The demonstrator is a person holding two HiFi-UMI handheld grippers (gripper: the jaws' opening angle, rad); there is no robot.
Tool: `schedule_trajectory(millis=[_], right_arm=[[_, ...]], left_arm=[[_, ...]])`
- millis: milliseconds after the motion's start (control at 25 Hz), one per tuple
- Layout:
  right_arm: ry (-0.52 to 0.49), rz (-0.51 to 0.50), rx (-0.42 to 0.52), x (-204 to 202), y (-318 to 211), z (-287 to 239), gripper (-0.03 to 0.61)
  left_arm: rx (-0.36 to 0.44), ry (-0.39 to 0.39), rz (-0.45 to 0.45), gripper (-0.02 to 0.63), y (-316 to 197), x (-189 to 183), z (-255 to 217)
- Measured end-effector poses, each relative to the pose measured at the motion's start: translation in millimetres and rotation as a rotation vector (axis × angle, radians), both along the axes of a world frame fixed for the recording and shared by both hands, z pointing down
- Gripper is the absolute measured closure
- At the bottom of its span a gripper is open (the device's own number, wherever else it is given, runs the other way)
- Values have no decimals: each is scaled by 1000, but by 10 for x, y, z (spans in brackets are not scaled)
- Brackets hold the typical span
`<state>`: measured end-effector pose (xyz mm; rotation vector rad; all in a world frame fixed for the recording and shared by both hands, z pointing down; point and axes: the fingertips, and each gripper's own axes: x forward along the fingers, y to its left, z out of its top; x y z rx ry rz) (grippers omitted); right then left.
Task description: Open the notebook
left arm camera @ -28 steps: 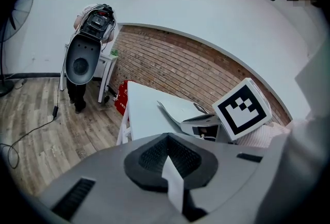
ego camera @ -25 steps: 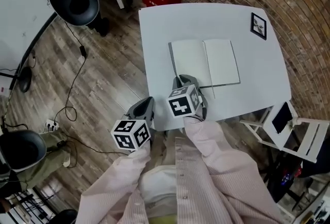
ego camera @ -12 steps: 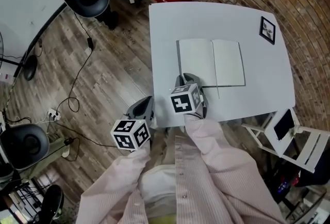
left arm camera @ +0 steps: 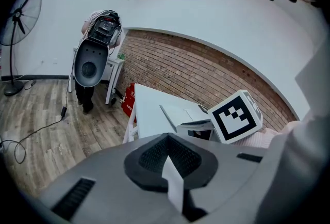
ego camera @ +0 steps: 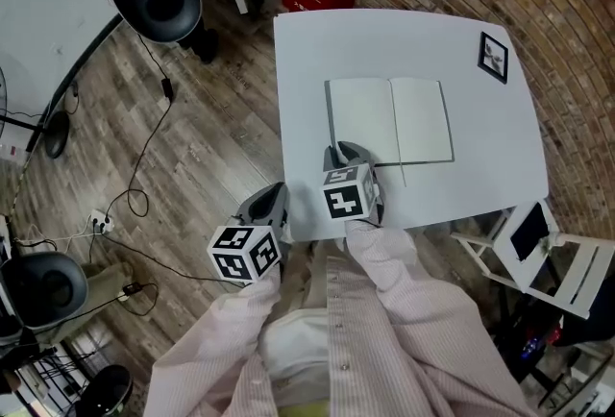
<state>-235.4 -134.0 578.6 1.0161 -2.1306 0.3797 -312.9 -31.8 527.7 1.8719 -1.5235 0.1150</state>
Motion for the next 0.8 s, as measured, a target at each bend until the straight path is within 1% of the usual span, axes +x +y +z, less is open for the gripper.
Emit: schedule_trajectory(millis=[200,280,400,520,640,680,800], right_arm=[[-36,6,21,-3,63,-89,526],[-67,12,43,8,76,-163,526],[-129,10,51,21,103,-250,528],[-192,5,58,68,105,-352,532],[-239,17,84,169,92,-480,570],[-256,20,91,204,90,-523,572],[-352,22,95,267,94,-671,574]], left_arm=[[22,-44,41,621,-52,31,-62],[37,-45,54,621,-84,54,-93],[62,-44,69,621,-133,73,-147],[106,-53,80,621,-206,83,-232],[160,-76,107,621,-274,125,-342],[174,-78,114,621,-292,143,-378],[208,-92,133,621,-355,175,-476]])
